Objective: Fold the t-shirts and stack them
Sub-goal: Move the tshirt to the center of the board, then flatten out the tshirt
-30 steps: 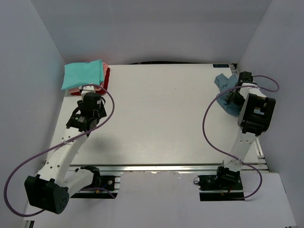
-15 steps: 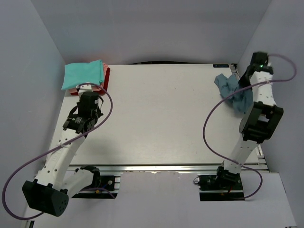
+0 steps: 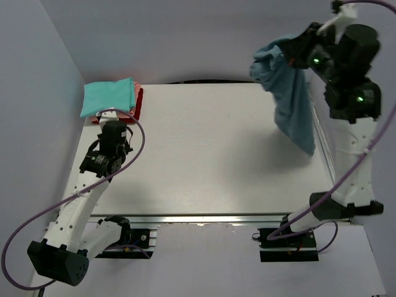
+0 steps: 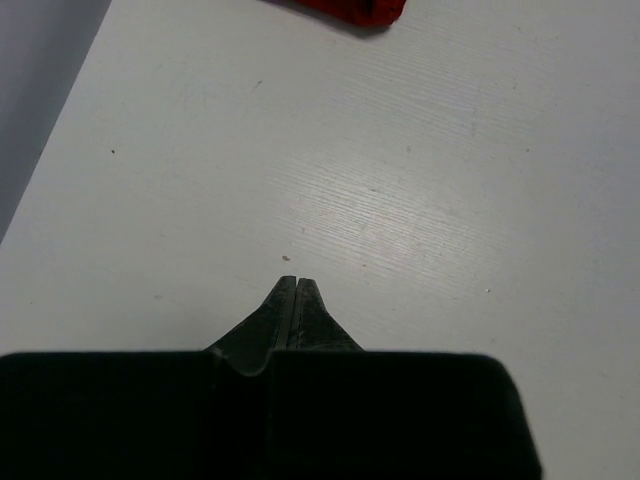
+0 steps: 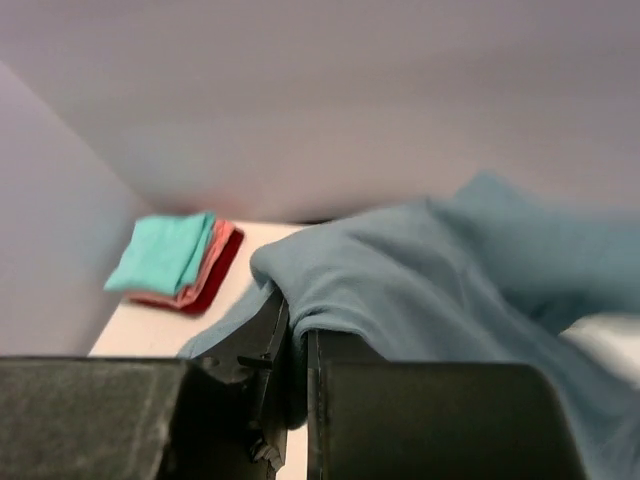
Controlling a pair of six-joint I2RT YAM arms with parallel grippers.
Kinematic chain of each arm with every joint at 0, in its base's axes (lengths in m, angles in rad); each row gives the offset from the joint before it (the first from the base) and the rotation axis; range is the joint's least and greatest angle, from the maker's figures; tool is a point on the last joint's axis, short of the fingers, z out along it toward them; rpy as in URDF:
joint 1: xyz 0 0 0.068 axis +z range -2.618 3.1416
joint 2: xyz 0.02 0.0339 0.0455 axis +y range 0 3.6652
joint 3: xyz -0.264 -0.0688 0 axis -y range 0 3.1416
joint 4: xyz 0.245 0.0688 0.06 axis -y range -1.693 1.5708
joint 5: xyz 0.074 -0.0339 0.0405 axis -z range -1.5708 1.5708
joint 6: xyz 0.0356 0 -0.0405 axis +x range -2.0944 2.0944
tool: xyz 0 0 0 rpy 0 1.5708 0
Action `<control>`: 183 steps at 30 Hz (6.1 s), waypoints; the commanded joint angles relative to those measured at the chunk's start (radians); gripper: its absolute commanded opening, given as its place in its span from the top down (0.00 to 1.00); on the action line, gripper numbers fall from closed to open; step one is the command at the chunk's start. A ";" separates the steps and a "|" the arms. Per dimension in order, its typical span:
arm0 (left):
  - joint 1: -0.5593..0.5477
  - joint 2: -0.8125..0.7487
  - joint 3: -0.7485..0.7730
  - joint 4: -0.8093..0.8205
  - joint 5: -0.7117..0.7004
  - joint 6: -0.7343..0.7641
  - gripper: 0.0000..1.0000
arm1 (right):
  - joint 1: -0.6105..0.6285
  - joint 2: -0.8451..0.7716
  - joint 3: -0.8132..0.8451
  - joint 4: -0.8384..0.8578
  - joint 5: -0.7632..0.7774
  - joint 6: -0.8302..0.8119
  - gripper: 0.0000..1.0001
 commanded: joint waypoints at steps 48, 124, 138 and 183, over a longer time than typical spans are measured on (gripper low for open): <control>-0.089 0.160 -0.277 0.414 0.452 -0.250 0.46 | 0.497 -0.037 -0.835 0.198 0.403 0.020 0.11; -0.125 -0.122 -0.331 0.159 -0.125 -0.394 0.41 | 0.741 0.745 -0.534 0.761 0.825 -0.630 1.00; -0.125 0.095 -0.561 1.007 0.369 -0.610 0.40 | 0.730 0.379 -0.270 0.370 0.869 -0.356 1.00; -0.887 0.952 -0.110 1.006 0.173 -0.949 0.27 | 0.583 0.358 -0.118 0.322 0.897 -0.331 1.00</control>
